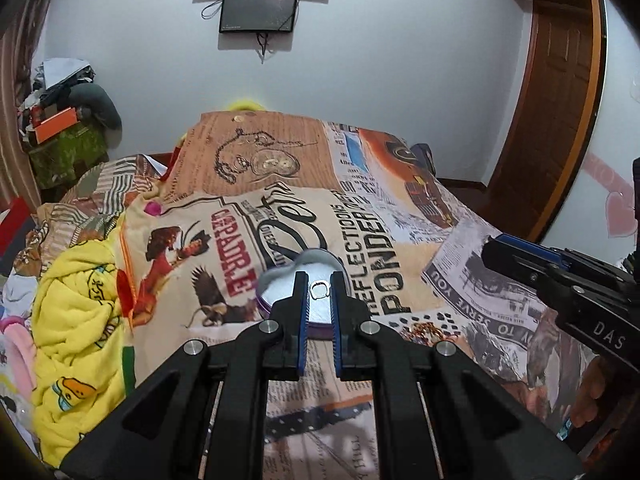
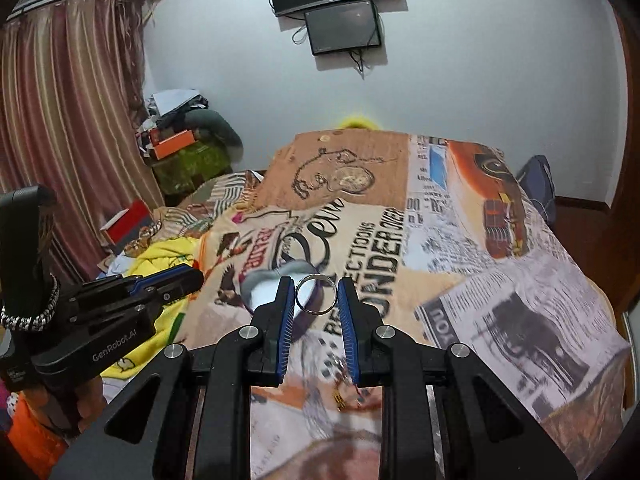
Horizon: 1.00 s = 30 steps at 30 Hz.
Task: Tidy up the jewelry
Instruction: 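Lift the silver ring with the right tool and carry it to the heart tin, then lower the silver ring into the heart tin and open the right tool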
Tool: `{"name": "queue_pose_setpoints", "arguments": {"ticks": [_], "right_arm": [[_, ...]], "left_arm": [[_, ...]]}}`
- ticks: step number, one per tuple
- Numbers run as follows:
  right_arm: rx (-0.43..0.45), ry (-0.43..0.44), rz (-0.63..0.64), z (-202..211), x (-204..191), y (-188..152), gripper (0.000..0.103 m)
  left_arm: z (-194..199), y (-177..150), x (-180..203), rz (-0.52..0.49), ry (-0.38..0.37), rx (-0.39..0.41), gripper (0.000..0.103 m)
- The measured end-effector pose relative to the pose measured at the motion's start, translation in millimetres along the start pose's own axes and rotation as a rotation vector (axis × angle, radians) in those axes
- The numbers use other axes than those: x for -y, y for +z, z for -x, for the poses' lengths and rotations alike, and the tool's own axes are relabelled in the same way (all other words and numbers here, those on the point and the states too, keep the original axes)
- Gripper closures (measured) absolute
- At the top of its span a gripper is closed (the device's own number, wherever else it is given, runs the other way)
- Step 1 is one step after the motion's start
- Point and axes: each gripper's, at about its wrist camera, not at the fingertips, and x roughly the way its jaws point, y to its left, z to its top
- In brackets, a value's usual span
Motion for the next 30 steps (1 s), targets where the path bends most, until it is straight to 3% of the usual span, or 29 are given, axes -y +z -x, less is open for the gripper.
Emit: {"name": "queue_pose_setpoints", "arguments": {"ticks": [13,30], "right_arm": [[-0.062,0.059,0.028,-51.8,-10.3,11.7,0.083],[-0.230,0.119,0.049,-121.4,-3.1,6.6,0.083]], "left_arm": [[-32.1,3.9,-20.1,0.003,-0.005,-0.024,0.095],[-98.5,-9.1,-38.1,-0.005,-0.067,-0.174,0.095]]}}
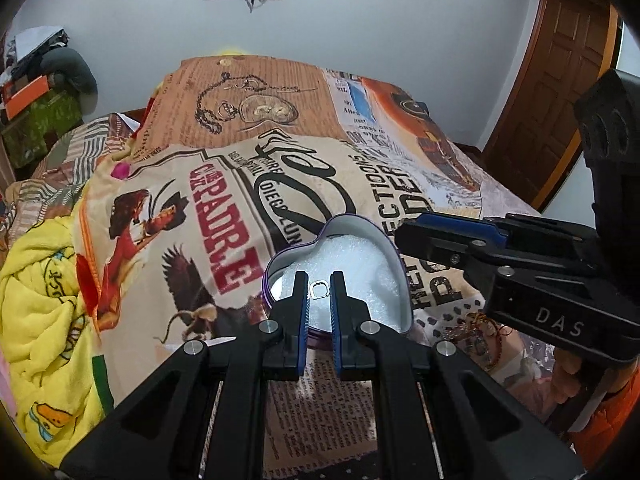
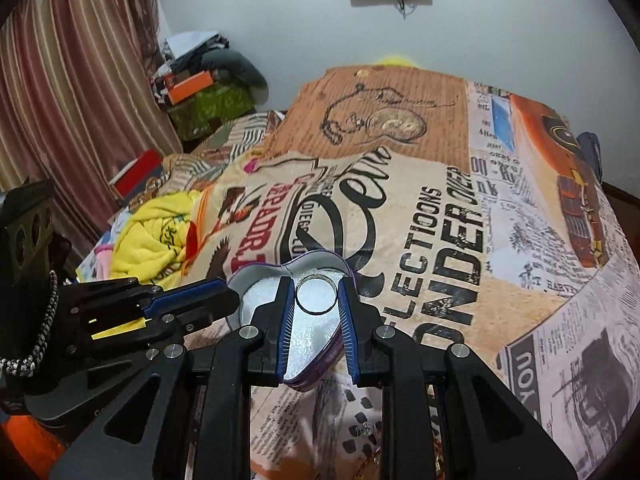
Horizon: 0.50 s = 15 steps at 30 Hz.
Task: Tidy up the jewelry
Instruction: 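Lower the silver ring into the heart tin and open the right tool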
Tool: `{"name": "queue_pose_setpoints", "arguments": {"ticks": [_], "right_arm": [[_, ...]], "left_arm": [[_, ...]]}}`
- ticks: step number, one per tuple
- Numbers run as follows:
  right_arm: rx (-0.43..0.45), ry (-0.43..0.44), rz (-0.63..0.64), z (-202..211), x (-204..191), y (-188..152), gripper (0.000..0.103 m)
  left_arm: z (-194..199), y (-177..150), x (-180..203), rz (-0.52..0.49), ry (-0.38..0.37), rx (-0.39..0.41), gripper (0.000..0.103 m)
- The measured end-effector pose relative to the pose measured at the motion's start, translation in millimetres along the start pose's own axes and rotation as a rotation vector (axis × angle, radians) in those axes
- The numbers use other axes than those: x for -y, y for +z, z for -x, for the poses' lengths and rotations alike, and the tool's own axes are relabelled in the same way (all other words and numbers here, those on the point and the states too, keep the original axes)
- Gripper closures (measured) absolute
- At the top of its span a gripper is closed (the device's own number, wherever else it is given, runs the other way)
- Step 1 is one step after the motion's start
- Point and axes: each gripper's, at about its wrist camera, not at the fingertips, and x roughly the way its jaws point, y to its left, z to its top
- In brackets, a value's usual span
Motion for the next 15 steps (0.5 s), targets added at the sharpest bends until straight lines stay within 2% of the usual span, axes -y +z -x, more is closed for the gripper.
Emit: {"name": "queue_pose_setpoints", "arguments": {"ticks": [8,15], "right_arm": [[-0.024,0.000,0.013,-10.8,1.5,1.0,0.083],[-0.038,-0.005,0.028,-16.7,0.9,0.4,0.083]], "left_arm": [[-8.2,3.2,-2.9,-0.020,0.003,-0.011,0.095],[-1.6,2.4,-6.4,-0.021,0.052,0.001,0.092]]}}
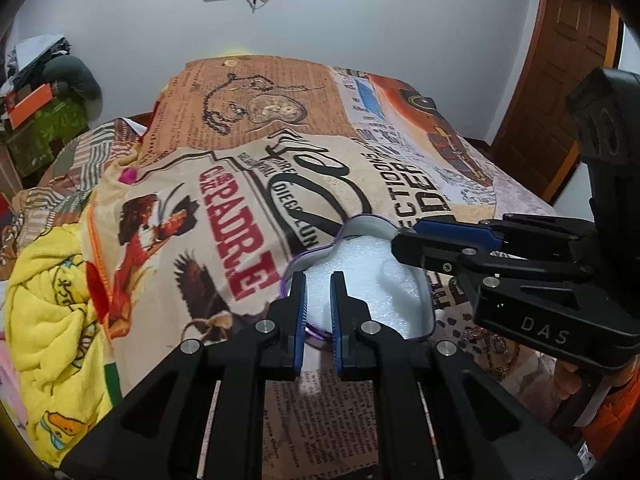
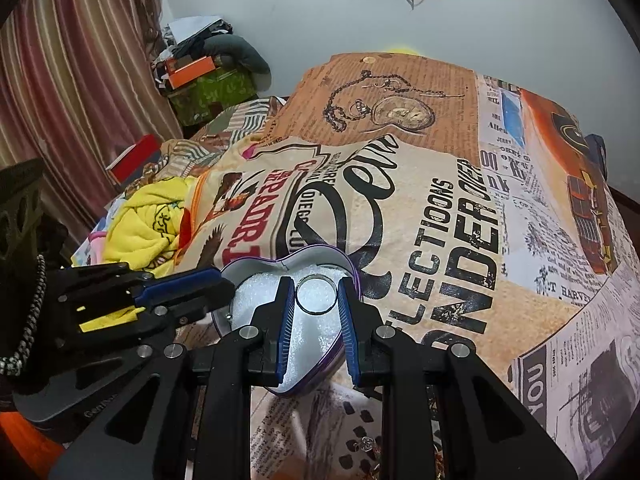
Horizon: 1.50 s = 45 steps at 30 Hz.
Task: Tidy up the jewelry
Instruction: 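Lower the silver ring into the heart tin and open the right tool, then move both tools back over the jewelry pile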
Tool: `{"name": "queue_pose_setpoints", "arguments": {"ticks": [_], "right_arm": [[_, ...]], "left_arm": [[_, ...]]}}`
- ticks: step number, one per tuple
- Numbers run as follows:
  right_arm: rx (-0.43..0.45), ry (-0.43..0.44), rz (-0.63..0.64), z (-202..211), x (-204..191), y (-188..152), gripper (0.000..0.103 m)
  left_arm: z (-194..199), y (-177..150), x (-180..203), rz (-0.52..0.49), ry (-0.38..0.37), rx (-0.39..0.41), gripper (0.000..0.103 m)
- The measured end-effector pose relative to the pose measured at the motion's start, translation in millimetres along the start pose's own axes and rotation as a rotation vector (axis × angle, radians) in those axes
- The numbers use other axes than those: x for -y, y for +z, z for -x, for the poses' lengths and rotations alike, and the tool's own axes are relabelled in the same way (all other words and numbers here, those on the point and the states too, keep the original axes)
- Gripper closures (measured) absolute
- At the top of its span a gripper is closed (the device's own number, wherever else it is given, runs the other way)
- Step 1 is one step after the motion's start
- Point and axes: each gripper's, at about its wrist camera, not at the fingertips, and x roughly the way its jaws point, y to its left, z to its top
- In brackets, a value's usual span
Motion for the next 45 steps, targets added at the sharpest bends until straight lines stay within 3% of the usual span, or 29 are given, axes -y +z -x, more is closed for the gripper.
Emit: {"name": "queue_pose_setpoints", "arguments": {"ticks": [3,7,14,23,35,40,45], "right_arm": [[-0.008,-0.001,0.016,-2.2,-2.5,0.1,0.083],[-0.015,-0.005,0.038,-4.6,-5.7,-0.3,0.083],[-0.041,-0.030,0.052,-8.5,-9.5,-1.6,0.079],[-0.019,-0.056,0.055,16.3,-13.0,-4.8,0.079],[0.034,-0.124,0.003,80.8,1.3,-25.2,0.078],[0.040,-0.160,-0.039,100.5,16.5,-42.5,0.070],[0.031,-0.187,-0.094,114.0,38.7,-60.5,0.070]], "left_arm": [[5.6,-0.7,-4.9,0.008,0.023,0.010,0.090],[11.2,-0.6,-12.4,0.025,0.033,0.019,0.074],[18.2,-0.8,-17.7,0.032,0.047,0.026,0.074],[34.7,-2.0,-7.3,0.021,0.050,0.037,0.073],[68.6,-6.0,33.2,-0.026,0.021,0.058,0.067],[72.3,-11.3,55.6,-0.054,0.000,0.042,0.061],[65.3,-19.2,78.5,-0.083,-0.023,0.008,0.061]]}}
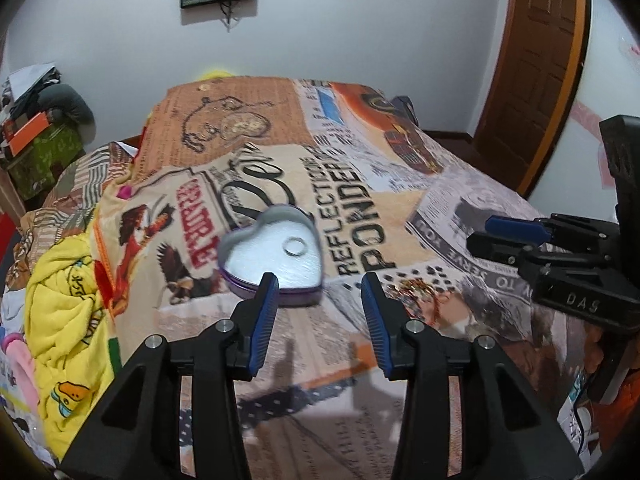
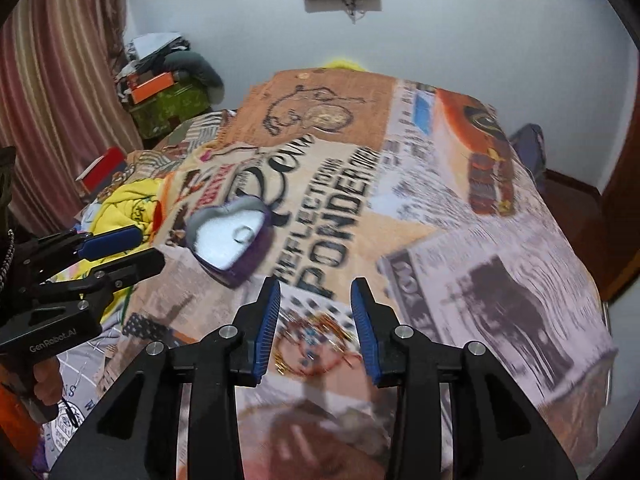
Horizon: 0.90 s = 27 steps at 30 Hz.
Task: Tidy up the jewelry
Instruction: 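Move both tools back over the jewelry pile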
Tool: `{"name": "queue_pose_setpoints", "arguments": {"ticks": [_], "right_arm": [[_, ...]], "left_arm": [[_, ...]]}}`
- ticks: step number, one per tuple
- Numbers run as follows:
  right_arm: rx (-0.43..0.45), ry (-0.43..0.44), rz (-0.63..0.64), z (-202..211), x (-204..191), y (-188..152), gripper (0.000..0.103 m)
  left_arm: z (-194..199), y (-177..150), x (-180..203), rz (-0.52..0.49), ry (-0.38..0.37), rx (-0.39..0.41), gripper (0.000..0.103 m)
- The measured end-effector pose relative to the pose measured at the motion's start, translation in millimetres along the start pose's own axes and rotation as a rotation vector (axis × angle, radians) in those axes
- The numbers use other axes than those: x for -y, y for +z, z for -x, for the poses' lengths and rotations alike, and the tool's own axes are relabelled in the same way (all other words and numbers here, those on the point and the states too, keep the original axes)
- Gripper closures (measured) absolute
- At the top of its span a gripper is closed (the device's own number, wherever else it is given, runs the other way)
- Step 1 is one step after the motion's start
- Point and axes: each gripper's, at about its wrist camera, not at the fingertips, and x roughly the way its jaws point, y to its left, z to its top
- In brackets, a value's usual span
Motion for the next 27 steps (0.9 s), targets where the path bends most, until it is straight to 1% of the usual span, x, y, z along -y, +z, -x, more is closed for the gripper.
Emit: {"name": "queue_pose_setpoints", "arguments": {"ticks": [6,9,14,15,16,18,21,23,24,25,27], "right_arm": [[-0.027,-0.031,-0.046,3.1,27.6,-16.9,0.070],[-0.058,-0.044,-0.058,-2.9,39.2,-28.8,0.070],[-0.112,-0.049,-0.086,-13.7,55.0,-47.3,0.070],[-0.121,-0.049,-0.091,-15.7,57.3,-50.4,0.070],[-0.127,-0.047,-0.096,-16.4,59.3,-53.1,0.070],[-0.138,-0.038,-0.111,-19.4,63.1,-57.3,0.070],[-0.144,-0.026,-0.130,-22.5,67.0,-60.0,0.070],[-0.145,-0.016,-0.141,-24.1,68.6,-60.8,0.070],[-0.145,-0.012,-0.144,-24.5,68.9,-61.1,0.070],[-0.144,-0.010,-0.147,-24.7,69.3,-61.2,0.070],[-0.142,-0.004,-0.152,-24.3,69.3,-61.1,0.070]], "left_arm": [[-27.1,-10.3,20.2,-0.009,-0.037,-0.074,0.061],[-43.7,-16.9,26.3,-0.003,-0.064,-0.118,0.061],[-65.4,-26.4,39.6,-0.018,-0.095,-0.169,0.061],[-69.4,-27.8,41.6,-0.013,-0.097,-0.174,0.065],[-73.1,-28.1,42.5,-0.009,-0.098,-0.180,0.072],[-81.4,-30.2,46.2,-0.004,-0.113,-0.202,0.079],[-91.1,-32.6,50.2,-0.003,-0.106,-0.207,0.080],[-94.1,-31.4,52.0,0.003,-0.115,-0.205,0.080],[-95.9,-31.0,52.1,0.011,-0.126,-0.207,0.084],[-98.0,-30.8,52.3,0.019,-0.141,-0.213,0.092],[-100.7,-30.8,53.9,0.024,-0.166,-0.217,0.099]]}}
